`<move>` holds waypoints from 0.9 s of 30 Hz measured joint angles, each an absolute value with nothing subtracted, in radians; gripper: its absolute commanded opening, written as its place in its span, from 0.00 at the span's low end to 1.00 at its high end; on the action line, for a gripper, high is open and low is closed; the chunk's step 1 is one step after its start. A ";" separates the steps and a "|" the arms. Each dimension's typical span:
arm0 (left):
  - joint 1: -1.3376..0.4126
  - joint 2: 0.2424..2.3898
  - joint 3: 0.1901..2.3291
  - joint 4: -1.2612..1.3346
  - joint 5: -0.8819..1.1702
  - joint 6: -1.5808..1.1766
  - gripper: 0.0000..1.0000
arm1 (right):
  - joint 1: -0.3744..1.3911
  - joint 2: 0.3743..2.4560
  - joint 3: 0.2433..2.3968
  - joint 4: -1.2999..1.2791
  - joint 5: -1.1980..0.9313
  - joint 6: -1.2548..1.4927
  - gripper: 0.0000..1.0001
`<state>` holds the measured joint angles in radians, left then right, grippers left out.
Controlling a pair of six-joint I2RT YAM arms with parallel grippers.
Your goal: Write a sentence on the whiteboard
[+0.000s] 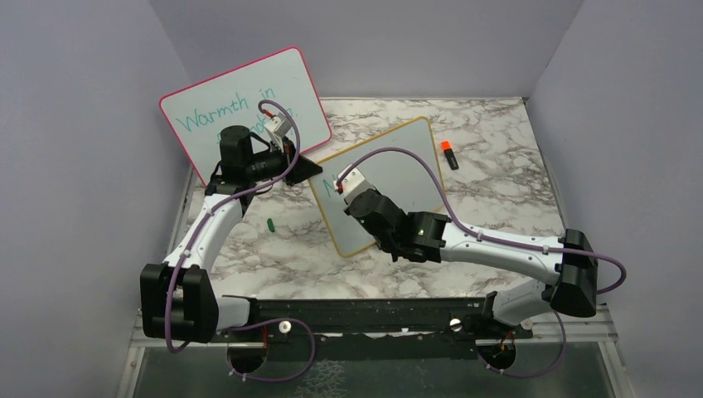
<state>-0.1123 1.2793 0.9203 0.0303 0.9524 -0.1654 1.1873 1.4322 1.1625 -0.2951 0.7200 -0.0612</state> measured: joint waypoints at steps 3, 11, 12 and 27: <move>-0.112 1.279 0.920 0.030 0.952 -0.163 0.00 | 1.187 1.432 1.163 -0.291 0.720 -0.072 0.00; -0.112 1.279 0.920 0.030 0.952 -0.161 0.00 | 1.183 1.432 1.163 -0.270 0.726 -0.107 0.00; -0.112 1.279 0.920 0.030 0.952 -0.160 0.00 | 1.182 1.432 1.163 -0.268 0.727 -0.110 0.00; -0.113 1.280 0.922 0.028 0.952 -0.159 0.00 | 1.163 1.433 1.174 -0.225 0.735 -0.147 0.00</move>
